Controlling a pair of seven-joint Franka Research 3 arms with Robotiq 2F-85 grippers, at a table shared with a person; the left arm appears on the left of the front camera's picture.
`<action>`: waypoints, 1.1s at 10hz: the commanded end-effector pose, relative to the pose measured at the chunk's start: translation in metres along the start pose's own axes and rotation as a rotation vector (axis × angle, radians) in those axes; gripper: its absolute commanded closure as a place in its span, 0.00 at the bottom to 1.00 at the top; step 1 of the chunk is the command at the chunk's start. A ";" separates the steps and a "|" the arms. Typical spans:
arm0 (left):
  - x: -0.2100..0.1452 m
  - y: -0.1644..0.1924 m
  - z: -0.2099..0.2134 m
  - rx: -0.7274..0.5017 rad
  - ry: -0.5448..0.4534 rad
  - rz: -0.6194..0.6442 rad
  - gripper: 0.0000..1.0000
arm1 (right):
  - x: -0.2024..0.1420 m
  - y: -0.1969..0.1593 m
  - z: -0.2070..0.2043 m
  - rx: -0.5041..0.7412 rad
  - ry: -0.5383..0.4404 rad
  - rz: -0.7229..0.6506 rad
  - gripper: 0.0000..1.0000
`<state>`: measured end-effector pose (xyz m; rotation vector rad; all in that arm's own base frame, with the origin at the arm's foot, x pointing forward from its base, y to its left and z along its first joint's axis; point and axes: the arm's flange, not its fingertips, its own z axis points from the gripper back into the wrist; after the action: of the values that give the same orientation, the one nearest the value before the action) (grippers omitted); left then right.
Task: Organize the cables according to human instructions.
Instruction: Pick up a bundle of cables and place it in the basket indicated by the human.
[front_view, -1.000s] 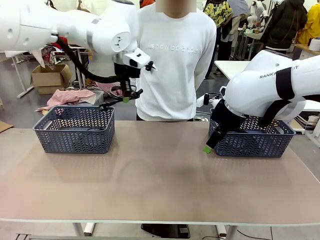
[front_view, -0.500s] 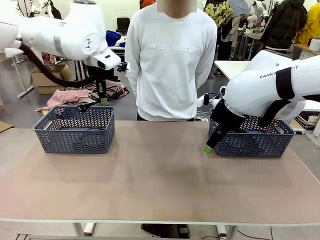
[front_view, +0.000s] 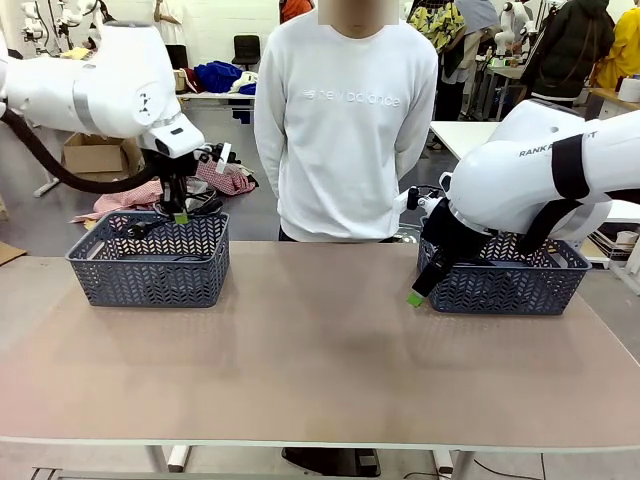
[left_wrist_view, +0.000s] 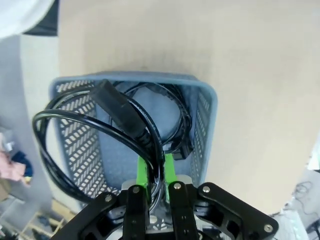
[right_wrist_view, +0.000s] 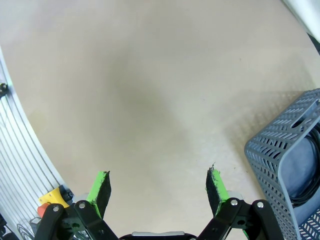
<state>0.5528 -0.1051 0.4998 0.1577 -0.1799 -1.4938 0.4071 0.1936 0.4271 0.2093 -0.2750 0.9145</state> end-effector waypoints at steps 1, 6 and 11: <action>-0.019 -0.009 -0.009 0.023 -0.049 -0.035 1.00 | 0.000 0.000 0.000 -0.002 -0.001 -0.001 0.00; -0.044 -0.011 -0.040 0.011 -0.053 -0.009 1.00 | 0.000 0.000 0.000 -0.002 -0.001 -0.001 0.00; -0.049 -0.007 -0.054 0.050 -0.048 0.031 0.66 | 0.000 0.000 0.000 -0.002 -0.001 -0.001 0.00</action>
<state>0.5570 -0.0614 0.4477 0.1574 -0.2238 -1.4696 0.4071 0.1936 0.4271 0.2093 -0.2750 0.9145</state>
